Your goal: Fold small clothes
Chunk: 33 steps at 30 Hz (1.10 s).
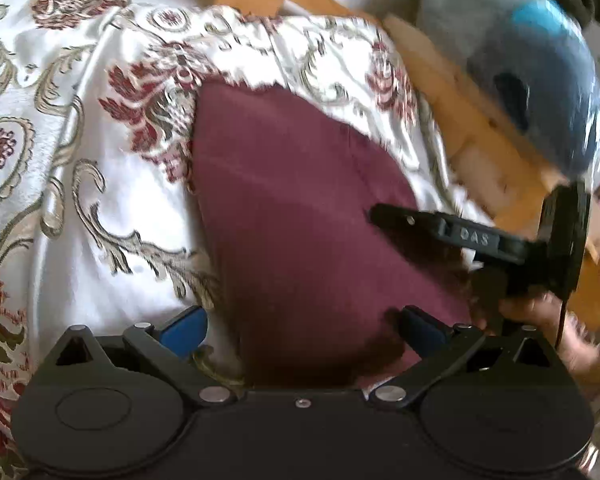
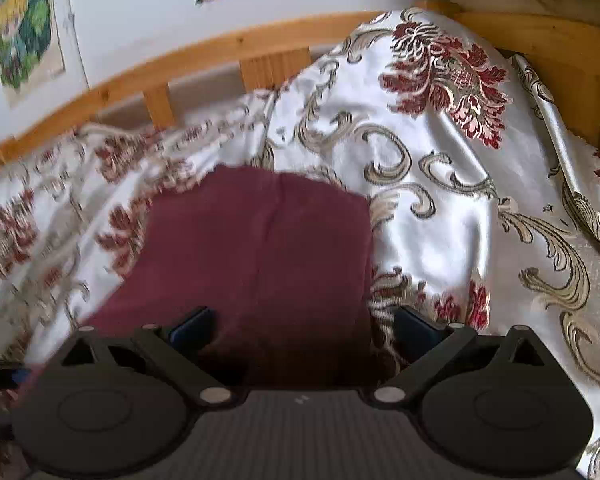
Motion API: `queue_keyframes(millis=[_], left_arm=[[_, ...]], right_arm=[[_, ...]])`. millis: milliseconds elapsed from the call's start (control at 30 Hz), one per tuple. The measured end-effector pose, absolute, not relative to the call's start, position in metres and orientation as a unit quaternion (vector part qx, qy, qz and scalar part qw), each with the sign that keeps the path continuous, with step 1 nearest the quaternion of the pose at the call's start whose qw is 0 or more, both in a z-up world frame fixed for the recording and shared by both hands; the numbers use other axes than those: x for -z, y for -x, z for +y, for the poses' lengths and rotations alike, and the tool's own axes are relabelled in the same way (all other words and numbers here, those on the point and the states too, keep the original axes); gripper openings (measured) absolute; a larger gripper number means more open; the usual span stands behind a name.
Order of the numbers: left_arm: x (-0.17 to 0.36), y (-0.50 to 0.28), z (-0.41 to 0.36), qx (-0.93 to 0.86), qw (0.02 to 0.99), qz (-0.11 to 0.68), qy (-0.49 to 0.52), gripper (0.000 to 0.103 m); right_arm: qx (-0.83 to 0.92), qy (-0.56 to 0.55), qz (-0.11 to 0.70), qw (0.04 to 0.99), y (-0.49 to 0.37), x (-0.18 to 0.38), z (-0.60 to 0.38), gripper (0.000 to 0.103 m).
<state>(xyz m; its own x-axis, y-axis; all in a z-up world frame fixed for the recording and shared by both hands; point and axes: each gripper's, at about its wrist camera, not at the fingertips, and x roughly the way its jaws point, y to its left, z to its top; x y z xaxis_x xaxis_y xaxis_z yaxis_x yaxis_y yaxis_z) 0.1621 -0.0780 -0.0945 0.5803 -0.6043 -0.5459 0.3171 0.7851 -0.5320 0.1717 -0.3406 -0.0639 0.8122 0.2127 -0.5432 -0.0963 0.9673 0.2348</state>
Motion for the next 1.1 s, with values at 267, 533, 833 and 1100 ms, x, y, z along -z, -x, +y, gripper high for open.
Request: queue_keyframes(millis=[267, 533, 833, 1100], left_arm=[[0.101, -0.172, -0.065, 0.253, 0.861, 0.377, 0.231, 0.095], [0.107, -0.173, -0.066, 0.265, 0.855, 0.382, 0.230, 0.092], [0.109, -0.175, -0.067, 0.270, 0.853, 0.384, 0.227, 0.091], [0.109, -0.175, -0.066, 0.279, 0.849, 0.385, 0.230, 0.085]], right_arm=[[-0.085, -0.096, 0.277, 0.952, -0.214, 0.037, -0.352, 0.092], [-0.100, -0.083, 0.306, 0.943, -0.275, 0.037, -0.347, 0.089], [-0.118, -0.077, 0.331, 0.933, -0.277, 0.045, -0.350, 0.035], [-0.115, -0.142, 0.322, 0.929, -0.269, 0.050, -0.367, 0.026]])
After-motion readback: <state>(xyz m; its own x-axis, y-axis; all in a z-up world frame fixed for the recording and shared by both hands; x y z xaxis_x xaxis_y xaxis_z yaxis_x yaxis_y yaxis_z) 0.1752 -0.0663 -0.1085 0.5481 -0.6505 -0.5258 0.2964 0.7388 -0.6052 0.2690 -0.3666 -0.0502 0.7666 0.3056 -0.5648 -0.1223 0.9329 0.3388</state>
